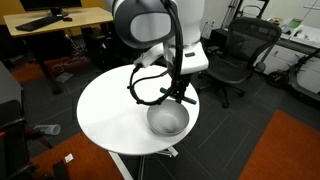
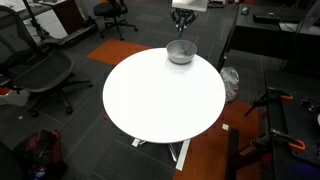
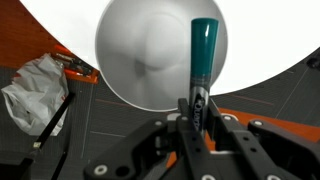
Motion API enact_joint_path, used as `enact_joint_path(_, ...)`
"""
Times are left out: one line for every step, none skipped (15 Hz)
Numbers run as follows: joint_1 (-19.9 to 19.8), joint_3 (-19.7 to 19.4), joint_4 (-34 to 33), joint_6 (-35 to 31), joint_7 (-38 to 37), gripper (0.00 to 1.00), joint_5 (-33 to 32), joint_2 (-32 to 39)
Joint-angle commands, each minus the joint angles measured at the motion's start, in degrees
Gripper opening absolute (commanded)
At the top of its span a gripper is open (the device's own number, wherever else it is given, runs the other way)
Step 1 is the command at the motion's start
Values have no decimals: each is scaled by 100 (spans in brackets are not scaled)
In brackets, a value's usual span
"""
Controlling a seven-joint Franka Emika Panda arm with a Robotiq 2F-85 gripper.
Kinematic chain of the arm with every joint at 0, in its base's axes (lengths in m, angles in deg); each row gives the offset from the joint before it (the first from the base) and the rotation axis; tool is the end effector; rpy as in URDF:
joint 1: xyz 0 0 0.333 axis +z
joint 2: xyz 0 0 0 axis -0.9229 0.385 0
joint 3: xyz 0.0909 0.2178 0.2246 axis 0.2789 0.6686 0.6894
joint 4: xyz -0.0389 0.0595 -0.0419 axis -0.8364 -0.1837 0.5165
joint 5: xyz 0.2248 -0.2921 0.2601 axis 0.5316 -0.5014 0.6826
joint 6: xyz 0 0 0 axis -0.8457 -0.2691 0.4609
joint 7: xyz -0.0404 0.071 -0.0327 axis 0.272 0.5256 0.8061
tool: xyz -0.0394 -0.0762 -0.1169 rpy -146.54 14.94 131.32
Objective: Take the marker out of the grey bowl and put it on the table
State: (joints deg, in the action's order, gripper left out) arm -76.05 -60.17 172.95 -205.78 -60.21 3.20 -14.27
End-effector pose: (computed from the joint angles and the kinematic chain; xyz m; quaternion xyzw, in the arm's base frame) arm 0.6882 -0.2805 0.2162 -0.7938 0.6004 -0.0962 0.0094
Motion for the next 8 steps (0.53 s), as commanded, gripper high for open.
enact_joint_path(252,-49,550,118,-112,5,-161,-636)
enact_joint_path(329,-62,598,189,-196,5,-208,-723)
enact_joint_path(382,-59,647,247,-245,5,-245,-799)
enact_joint_path(437,-53,668,315,-303,5,-291,-863)
enact_joint_path(480,-26,698,368,-318,5,-306,-924)
enact_joint_path(535,-12,723,405,-361,5,-333,-976)
enact_joint_path(583,14,730,499,-405,6,-349,-1023)
enact_joint_path(623,46,763,524,-443,8,-362,-1080)
